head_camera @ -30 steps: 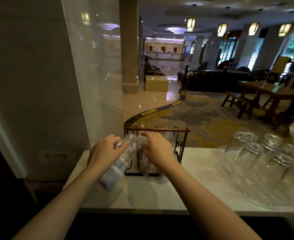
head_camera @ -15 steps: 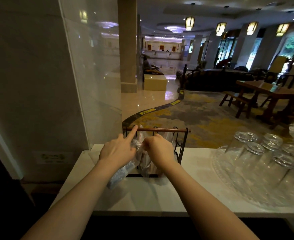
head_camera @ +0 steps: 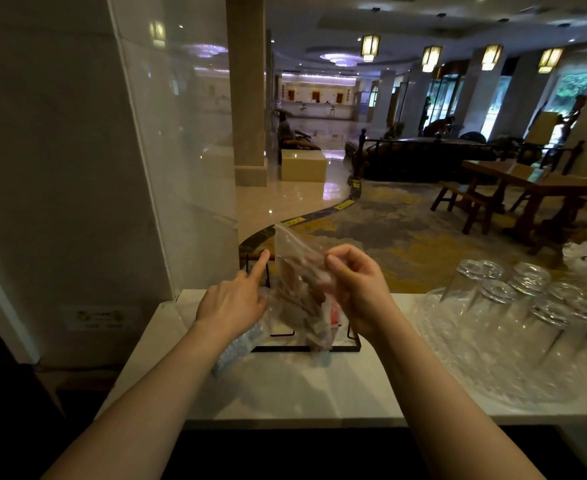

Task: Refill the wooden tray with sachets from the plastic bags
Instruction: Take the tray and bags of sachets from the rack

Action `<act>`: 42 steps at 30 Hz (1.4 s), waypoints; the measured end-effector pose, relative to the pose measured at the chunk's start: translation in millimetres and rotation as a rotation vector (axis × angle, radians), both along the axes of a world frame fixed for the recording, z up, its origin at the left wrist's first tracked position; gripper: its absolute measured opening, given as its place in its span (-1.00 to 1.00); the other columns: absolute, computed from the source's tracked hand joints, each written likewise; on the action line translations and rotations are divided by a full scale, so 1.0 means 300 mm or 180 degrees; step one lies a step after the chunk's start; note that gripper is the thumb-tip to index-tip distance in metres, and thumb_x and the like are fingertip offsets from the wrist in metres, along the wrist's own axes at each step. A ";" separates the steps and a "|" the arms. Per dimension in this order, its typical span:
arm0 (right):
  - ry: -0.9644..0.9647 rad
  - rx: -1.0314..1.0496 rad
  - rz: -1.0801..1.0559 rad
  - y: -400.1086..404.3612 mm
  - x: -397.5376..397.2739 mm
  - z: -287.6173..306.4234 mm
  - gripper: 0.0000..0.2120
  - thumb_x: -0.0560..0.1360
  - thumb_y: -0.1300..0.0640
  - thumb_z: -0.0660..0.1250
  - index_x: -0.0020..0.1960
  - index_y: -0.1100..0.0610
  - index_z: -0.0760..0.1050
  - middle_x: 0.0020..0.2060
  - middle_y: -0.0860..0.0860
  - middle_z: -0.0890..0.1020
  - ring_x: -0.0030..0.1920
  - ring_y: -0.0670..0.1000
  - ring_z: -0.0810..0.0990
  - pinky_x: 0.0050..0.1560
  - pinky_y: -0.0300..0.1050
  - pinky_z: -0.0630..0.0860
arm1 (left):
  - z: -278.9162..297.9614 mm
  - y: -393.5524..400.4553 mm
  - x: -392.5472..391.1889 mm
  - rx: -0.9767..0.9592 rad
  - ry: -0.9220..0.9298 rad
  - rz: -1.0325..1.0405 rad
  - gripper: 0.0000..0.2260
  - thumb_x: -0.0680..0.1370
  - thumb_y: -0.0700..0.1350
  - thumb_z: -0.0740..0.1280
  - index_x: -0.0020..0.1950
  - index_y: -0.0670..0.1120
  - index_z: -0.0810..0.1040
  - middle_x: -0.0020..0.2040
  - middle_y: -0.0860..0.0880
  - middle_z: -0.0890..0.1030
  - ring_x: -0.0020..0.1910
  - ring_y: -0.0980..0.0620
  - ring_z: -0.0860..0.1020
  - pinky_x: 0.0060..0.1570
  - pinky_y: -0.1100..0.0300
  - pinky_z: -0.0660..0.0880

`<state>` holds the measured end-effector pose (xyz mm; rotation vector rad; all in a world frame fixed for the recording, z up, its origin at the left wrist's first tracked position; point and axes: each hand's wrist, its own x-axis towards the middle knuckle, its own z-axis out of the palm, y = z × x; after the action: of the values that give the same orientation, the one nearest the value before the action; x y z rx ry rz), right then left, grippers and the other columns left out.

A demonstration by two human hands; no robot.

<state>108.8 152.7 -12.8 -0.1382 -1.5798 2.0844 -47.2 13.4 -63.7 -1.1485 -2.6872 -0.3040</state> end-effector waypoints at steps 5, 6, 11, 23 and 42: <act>0.0481 -0.0528 -0.0029 -0.017 0.080 0.062 -0.91 0.56 0.31 0.17 -0.09 0.23 0.43 -0.28 0.06 0.62 -0.23 0.00 0.64 -0.28 -0.09 0.62 | 0.045 -0.020 -0.006 -0.0024 -0.0512 -0.0037 -0.40 0.56 0.09 0.09 0.50 0.26 -0.18 0.29 -0.09 0.44 -0.02 -0.12 0.53 -0.17 0.04 0.46; 0.0395 -0.0472 -0.0125 -0.023 0.089 0.061 -0.92 0.56 0.30 0.19 -0.07 0.22 0.44 -0.27 0.06 0.61 -0.25 0.00 0.63 -0.31 -0.10 0.61 | 0.066 -0.035 -0.003 -0.0024 -0.0610 -0.0075 -0.45 0.56 0.11 0.07 0.50 0.26 -0.09 0.29 -0.06 0.43 -0.03 -0.07 0.52 -0.22 0.07 0.42; -0.0535 0.0644 -0.1173 -0.094 0.065 -0.026 -0.92 0.52 0.22 0.32 -0.14 0.12 0.53 -0.26 0.06 0.61 -0.34 0.05 0.58 -0.38 -0.04 0.55 | 0.144 -0.116 0.079 0.1652 -0.1538 -0.0558 -0.39 0.41 0.47 -0.13 0.07 0.20 0.56 0.03 0.06 0.56 0.00 0.02 0.54 -0.01 0.02 0.47; -0.0601 0.0317 -0.1652 -0.268 0.012 -0.120 -0.94 0.52 0.24 0.31 -0.06 0.12 0.54 -0.13 0.08 0.64 -0.28 -0.10 0.65 -0.32 -0.23 0.59 | 0.073 -0.141 0.233 0.1463 -0.2724 -0.0775 -0.27 0.21 0.56 0.18 0.13 0.06 0.51 0.08 0.03 0.60 0.02 0.05 0.60 0.08 -0.08 0.56; -0.1862 0.4558 -0.1622 0.021 -0.050 -0.322 -0.47 0.48 0.17 0.35 0.42 0.10 0.29 0.35 0.07 0.48 0.27 0.08 0.51 0.12 -0.04 0.52 | 0.068 0.082 0.186 -0.0782 0.0209 -0.0774 -0.32 0.58 0.13 0.18 0.49 0.25 -0.26 -0.10 -0.08 0.62 -0.26 -0.03 0.54 -0.35 0.09 0.46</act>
<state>93.9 159.1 -109.4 -0.5584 -2.6031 0.2281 8.5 38.2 -43.2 -1.5311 -2.5821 0.0308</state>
